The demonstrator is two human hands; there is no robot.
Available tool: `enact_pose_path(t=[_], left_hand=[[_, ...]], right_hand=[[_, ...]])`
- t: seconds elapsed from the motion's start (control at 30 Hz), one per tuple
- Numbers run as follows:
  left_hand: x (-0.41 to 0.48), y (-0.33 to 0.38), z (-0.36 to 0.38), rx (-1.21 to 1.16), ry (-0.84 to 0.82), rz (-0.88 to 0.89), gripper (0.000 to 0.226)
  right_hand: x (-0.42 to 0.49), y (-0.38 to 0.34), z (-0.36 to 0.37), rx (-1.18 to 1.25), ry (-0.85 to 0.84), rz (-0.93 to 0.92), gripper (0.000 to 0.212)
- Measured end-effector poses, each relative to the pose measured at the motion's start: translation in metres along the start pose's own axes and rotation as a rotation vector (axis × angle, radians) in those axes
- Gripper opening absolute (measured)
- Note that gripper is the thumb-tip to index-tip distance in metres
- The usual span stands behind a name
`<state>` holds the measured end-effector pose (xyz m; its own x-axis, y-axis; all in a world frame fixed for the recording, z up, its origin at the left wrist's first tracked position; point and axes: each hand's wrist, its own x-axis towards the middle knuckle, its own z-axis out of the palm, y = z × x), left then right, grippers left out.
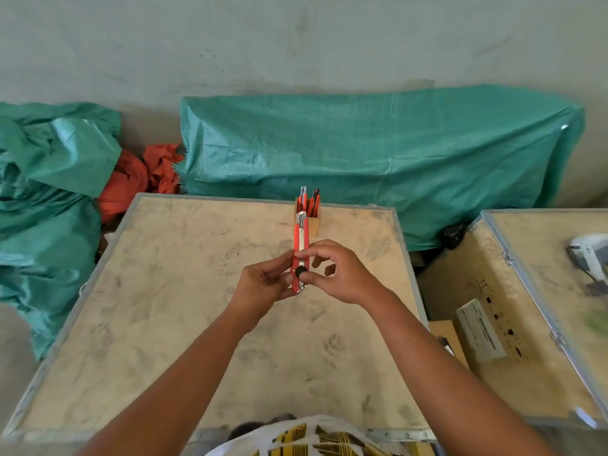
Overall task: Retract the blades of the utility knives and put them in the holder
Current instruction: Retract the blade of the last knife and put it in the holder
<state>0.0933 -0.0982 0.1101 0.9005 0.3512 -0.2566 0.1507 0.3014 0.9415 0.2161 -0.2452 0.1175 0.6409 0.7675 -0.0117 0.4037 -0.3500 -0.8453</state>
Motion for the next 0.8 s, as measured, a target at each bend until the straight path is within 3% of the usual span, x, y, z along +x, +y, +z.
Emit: enact_pose_path(t=[0.17, 0.43, 0.8], left_hand=[[-0.006, 0.001, 0.019, -0.004, 0.029, 0.023, 0.046], [-0.012, 0.002, 0.027, -0.032, 0.062, 0.030, 0.046], [0.013, 0.008, 0.016, -0.003, 0.033, 0.024, 0.046]], right_hand=[[-0.003, 0.003, -0.015, -0.010, 0.008, -0.035, 0.021], [-0.004, 0.004, -0.025, -0.010, -0.049, -0.052, 0.026], [0.019, 0.012, -0.020, 0.149, 0.120, -0.029, 0.021]])
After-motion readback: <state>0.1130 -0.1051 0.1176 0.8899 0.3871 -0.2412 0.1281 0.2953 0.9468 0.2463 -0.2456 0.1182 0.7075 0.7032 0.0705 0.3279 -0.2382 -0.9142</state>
